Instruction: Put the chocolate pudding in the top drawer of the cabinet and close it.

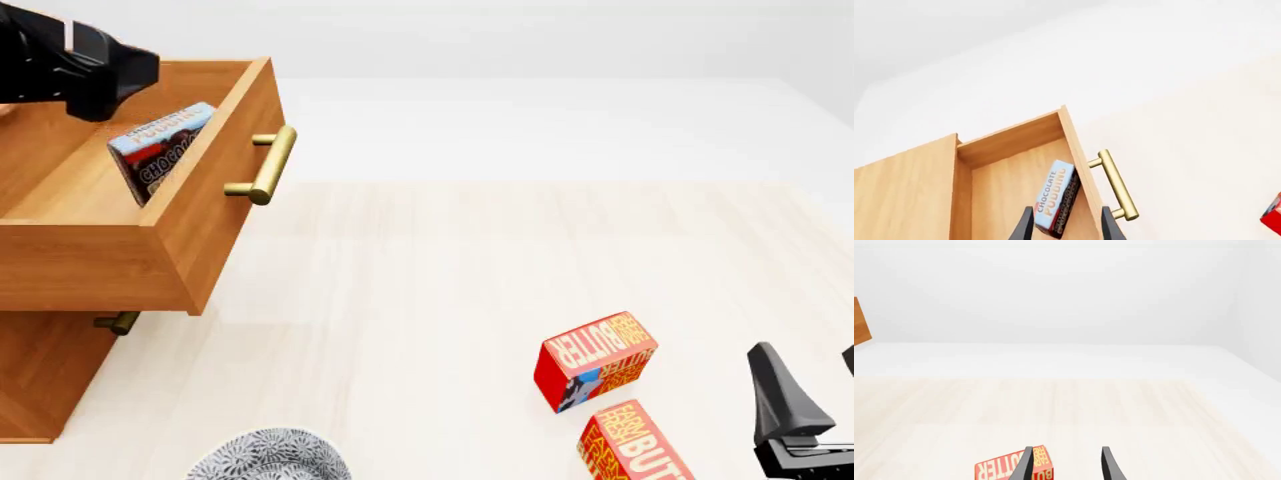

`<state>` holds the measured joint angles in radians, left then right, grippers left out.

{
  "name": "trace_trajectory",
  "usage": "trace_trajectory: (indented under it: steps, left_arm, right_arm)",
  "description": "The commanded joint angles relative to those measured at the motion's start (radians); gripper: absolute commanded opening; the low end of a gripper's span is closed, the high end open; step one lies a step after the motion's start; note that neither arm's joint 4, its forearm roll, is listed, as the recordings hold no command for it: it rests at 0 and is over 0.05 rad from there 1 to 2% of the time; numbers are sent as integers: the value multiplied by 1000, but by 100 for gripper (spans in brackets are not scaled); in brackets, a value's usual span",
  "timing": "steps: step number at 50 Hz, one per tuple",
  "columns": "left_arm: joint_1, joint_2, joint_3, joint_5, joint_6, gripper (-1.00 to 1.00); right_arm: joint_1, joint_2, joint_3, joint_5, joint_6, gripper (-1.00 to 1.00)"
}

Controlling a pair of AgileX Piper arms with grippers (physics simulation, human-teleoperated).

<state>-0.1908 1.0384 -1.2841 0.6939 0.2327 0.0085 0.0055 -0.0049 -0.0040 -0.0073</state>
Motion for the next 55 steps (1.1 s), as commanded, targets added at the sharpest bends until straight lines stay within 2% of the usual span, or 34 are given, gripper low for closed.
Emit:
trace_trajectory:
  steps: [1,2,5,6,12,38,40,55]
  left_arm:
    - [-45,-17,-46,29,-1,100]
    - [-69,-11,-60,36,-22,100]
    - [-69,-17,-71,39,-11,100]
    - [-104,-11,-88,51,-34,100]
    - [-94,-23,-75,38,2,100]
    - [-173,-31,-68,7,26,100]
    - [-160,-38,-60,0,54,100]
    - [-207,-31,-63,0,53,100]
  right_arm:
    - [0,0,0,0,0,100]
    - [0,0,0,0,0,100]
    - [0,0,0,0,1,100]
    - [0,0,0,0,0,100]
    - [0,0,0,0,0,100]
    - [0,0,0,0,0,100]
    - [0,0,0,0,0,100]
    - [0,0,0,0,0,100]
